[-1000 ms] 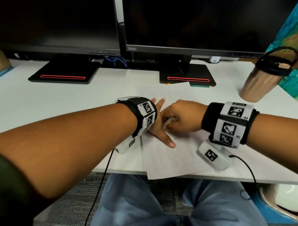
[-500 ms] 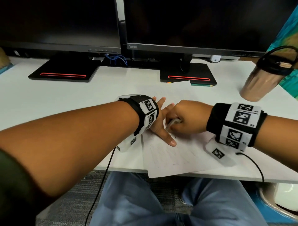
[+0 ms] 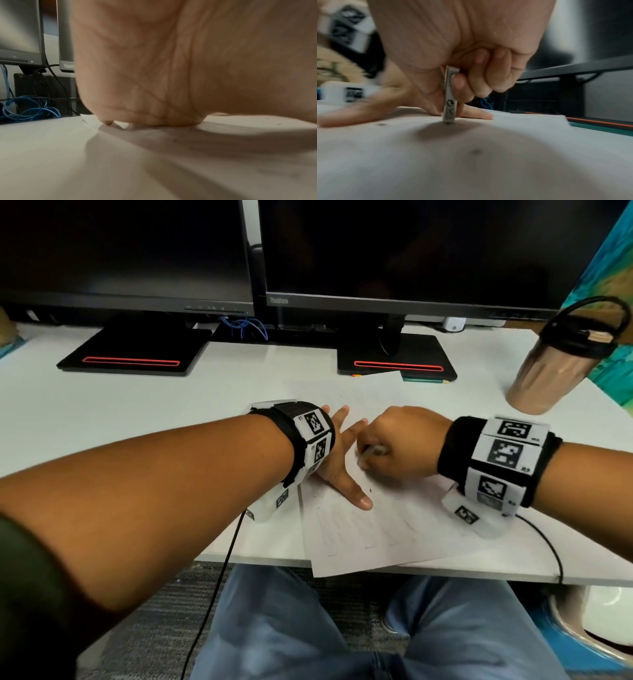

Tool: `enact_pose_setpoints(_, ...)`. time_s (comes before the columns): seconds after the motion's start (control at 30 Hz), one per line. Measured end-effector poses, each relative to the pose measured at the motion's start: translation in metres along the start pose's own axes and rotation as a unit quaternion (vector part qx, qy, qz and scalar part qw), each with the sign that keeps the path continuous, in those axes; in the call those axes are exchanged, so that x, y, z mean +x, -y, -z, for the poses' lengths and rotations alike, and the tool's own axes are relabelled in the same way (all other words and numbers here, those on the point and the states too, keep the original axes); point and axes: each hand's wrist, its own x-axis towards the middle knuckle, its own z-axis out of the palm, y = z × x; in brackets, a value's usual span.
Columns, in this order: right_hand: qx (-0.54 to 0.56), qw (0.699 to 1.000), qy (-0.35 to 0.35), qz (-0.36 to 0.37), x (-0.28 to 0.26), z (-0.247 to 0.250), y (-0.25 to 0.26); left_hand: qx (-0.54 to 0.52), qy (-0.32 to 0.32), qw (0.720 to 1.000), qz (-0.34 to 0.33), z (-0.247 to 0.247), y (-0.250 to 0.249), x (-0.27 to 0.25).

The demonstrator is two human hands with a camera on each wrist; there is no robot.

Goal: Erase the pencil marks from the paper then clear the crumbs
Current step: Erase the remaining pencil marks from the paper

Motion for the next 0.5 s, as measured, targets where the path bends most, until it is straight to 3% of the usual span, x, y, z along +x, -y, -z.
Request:
enact_pose_setpoints(0.07, 0.030, 0.999, 0.027, 0.026, -0.002, -0.003, 0.008, -0.004, 0.005, 1.000, -0.003, 0.000, 0.000, -0.001)
enact_pose_setpoints(0.2, 0.020, 0.999, 0.003, -0.030, -0.001, 0.005, -0.005, 0.003, 0.002, 1.000, 0.004, 0.001, -0.001, -0.001)
enact_pose_setpoints(0.33, 0.022, 0.999, 0.023, 0.013, -0.004, 0.000, 0.008, -0.008, 0.001, 1.000, -0.002, 0.001, -0.001, -0.002)
enact_pose_setpoints(0.43, 0.019, 0.999, 0.010, -0.035, -0.003, 0.006, -0.004, -0.004, -0.005, 1.000, 0.000, -0.001, -0.001, 0.000)
enact_pose_setpoints(0.5, -0.007, 1.000, -0.005, -0.025, -0.003, 0.004, -0.005, -0.003, -0.006, 1.000, 0.001, 0.000, -0.001, 0.000)
